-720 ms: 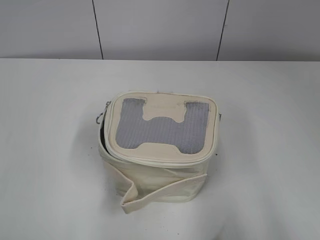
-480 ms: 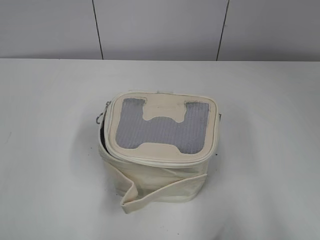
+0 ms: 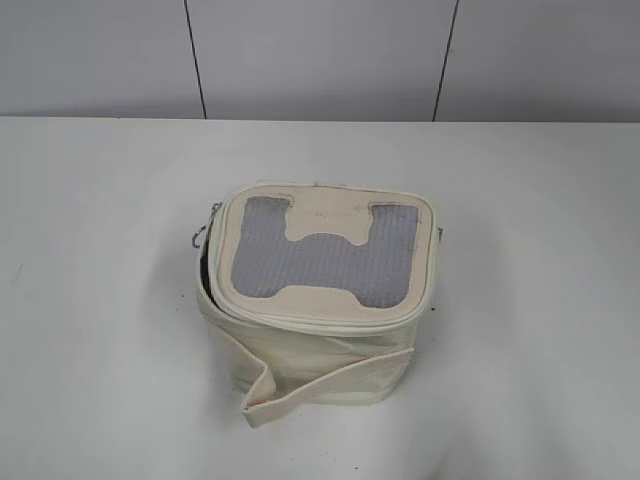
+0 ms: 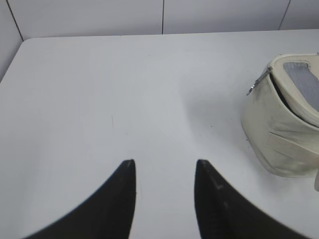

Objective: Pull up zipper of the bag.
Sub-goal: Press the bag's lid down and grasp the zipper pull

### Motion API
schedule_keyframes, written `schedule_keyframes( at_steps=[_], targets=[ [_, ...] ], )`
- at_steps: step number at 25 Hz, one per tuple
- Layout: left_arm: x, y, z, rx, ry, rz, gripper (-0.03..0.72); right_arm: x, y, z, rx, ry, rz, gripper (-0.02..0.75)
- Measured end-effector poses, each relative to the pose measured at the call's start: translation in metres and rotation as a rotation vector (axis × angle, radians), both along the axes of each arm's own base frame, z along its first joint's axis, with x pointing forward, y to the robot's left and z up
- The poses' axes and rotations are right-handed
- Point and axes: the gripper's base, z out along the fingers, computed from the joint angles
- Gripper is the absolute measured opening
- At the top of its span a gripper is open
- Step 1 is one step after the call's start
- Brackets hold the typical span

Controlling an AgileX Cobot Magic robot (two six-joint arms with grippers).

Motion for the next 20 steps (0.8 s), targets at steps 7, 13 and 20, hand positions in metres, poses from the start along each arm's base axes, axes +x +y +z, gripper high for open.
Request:
schedule_keyframes(
  at_steps=[7,13,20],
  targets=[
    [0.0,0.0,0.0,0.0,0.0,0.0,0.308,0.0,0.0,0.0,0.0,0.0,0.0,0.587],
    [0.0,0.0,0.0,0.0,0.0,0.0,0.308,0.0,0.0,0.0,0.0,0.0,0.0,0.587],
    [0.0,0.0,0.0,0.0,0.0,0.0,0.308,0.0,0.0,0.0,0.0,0.0,0.0,0.587]
  ],
)
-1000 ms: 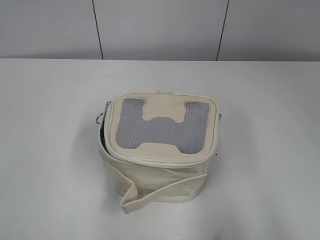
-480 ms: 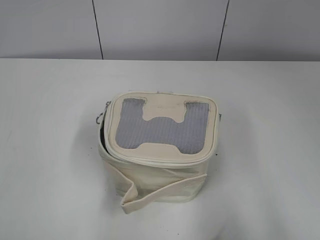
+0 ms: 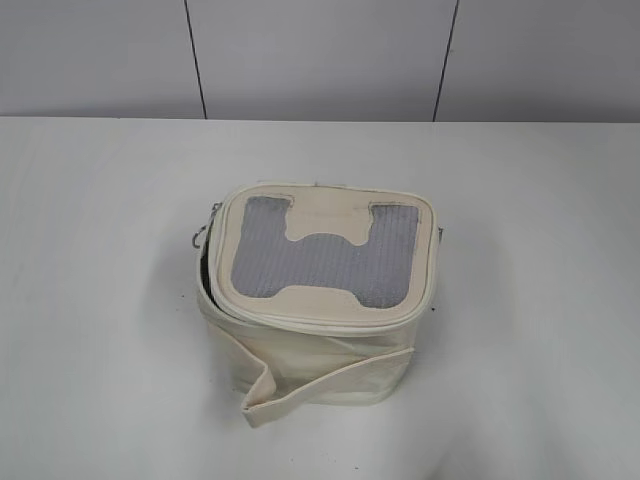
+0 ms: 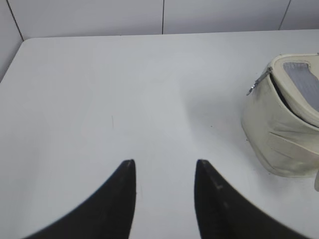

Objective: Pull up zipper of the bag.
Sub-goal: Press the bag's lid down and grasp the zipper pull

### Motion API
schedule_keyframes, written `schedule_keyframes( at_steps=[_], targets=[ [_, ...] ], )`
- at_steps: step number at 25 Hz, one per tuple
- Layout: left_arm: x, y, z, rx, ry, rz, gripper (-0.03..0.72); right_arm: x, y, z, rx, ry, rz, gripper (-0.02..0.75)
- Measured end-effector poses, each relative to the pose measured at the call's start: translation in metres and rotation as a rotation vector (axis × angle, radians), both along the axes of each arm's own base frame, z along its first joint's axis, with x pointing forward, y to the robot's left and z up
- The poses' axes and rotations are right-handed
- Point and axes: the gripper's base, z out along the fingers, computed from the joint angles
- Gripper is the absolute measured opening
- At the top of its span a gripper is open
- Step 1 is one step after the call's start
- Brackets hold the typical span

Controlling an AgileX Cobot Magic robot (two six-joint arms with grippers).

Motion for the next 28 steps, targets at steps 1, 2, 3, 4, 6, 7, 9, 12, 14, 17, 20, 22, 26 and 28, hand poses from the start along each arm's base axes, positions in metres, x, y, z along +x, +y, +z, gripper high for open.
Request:
schedule_keyframes(
  at_steps=[1,2,3,4,6,7,9,12,14,17,20,22,26,28],
  targets=[
    [0.0,0.0,0.0,0.0,0.0,0.0,0.308,0.0,0.0,0.0,0.0,0.0,0.0,0.587],
    [0.0,0.0,0.0,0.0,0.0,0.0,0.308,0.0,0.0,0.0,0.0,0.0,0.0,0.587],
    [0.0,0.0,0.0,0.0,0.0,0.0,0.308,0.0,0.0,0.0,0.0,0.0,0.0,0.587],
    [0.0,0.0,0.0,0.0,0.0,0.0,0.308,0.0,0.0,0.0,0.0,0.0,0.0,0.587],
    [0.0,0.0,0.0,0.0,0.0,0.0,0.308,0.0,0.0,0.0,0.0,0.0,0.0,0.587],
    [0.0,0.0,0.0,0.0,0.0,0.0,0.308,0.0,0.0,0.0,0.0,0.0,0.0,0.587],
    [0.0,0.0,0.0,0.0,0.0,0.0,0.308,0.0,0.0,0.0,0.0,0.0,0.0,0.587],
    [0.0,-0.003,0.0,-0.026,0.0,-0.019,0.308,0.0,0.0,0.0,0.002,0.0,0.008,0.587],
    [-0.001,-0.006,0.001,-0.061,-0.004,-0.044,0.308,0.0,0.0,0.001,-0.009,-0.008,0.017,0.587],
    [0.0,-0.008,0.003,-0.089,-0.008,-0.07,0.308,0.003,0.0,0.008,-0.056,-0.007,0.039,0.587],
    [0.004,-0.009,0.004,-0.101,0.014,-0.092,0.308,0.017,0.001,0.015,-0.078,0.056,0.051,0.587],
    [0.008,-0.01,0.005,-0.11,0.028,-0.099,0.308,0.029,0.002,0.02,-0.084,0.105,0.059,0.587],
    [0.017,-0.011,0.014,-0.153,-0.021,-0.098,0.308,0.052,0.007,0.035,-0.108,0.14,0.13,0.587],
    [0.024,-0.012,0.018,-0.171,-0.049,-0.096,0.307,0.063,0.011,0.042,-0.135,0.166,0.186,0.587]
  ],
)
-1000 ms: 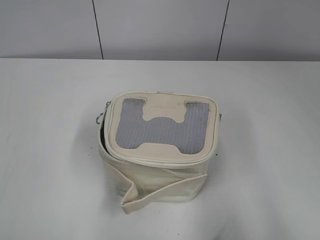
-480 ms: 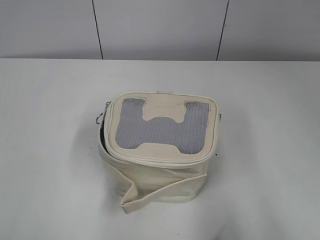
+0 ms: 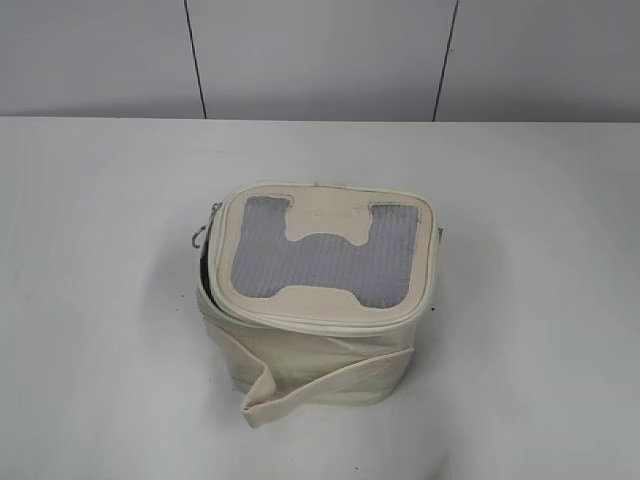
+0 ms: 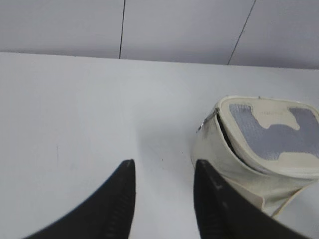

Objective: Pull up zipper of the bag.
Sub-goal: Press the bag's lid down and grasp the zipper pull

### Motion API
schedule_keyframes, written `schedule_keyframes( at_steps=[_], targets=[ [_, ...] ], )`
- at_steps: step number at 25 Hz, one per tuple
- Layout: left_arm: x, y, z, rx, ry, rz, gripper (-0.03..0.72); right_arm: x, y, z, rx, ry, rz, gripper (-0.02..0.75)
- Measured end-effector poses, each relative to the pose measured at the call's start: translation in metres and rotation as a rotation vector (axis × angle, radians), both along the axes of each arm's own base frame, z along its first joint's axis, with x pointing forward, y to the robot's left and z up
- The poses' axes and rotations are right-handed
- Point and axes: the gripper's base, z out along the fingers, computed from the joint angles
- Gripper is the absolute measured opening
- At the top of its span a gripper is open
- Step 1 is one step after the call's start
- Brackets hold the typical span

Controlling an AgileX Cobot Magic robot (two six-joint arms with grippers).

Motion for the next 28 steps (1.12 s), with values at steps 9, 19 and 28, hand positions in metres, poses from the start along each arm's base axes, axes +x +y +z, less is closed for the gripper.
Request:
schedule_keyframes(
  at_steps=[9,19,28],
  targets=[
    [0.05,-0.011,0.007,-0.031,0.089,-0.102,0.307,0.075,0.037,0.024,-0.122,0.167,0.243,0.587],
    [0.141,-0.025,-0.022,-0.005,0.513,-0.235,0.308,0.167,0.086,0.042,-0.146,0.214,0.44,0.587],
    [0.195,-0.037,-0.033,-0.015,0.648,-0.386,0.345,0.244,0.143,0.035,-0.179,0.324,0.631,0.587]
  ],
)
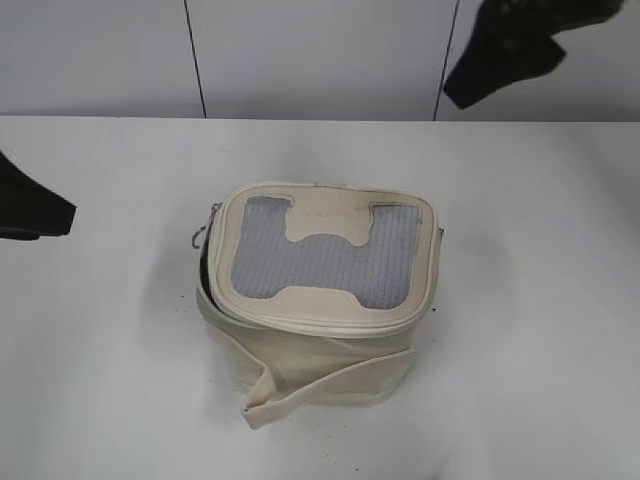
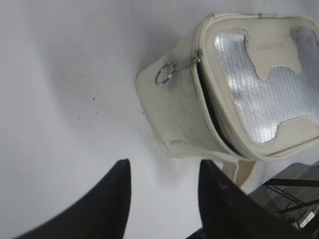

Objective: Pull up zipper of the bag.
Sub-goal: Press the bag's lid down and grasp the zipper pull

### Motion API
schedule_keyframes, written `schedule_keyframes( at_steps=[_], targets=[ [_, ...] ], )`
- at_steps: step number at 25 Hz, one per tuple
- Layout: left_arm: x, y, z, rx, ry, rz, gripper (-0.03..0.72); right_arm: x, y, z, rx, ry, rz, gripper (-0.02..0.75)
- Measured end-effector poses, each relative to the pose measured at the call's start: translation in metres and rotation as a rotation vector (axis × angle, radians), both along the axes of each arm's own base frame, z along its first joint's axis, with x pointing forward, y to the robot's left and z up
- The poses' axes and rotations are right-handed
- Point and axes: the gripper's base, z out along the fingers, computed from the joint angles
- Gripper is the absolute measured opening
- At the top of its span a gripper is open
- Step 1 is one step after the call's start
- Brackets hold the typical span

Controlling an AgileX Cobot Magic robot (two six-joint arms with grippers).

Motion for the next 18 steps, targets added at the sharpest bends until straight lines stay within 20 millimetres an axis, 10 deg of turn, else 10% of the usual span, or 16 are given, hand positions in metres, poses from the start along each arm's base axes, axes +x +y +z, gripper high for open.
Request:
schedule_keyframes(
  at_steps=[10,18],
  targets=[
    [0.031,-0.011,-0.022,0.005,0.055,-0.066,0.348,0.046,0.086,-0.032,0.022,0.124,0.19,0.587],
    [0.03,-0.027,-0.027,0.016,0.052,-0.117,0.348,0.051,0.115,-0.073,0.03,0.211,0.293,0.587]
  ],
)
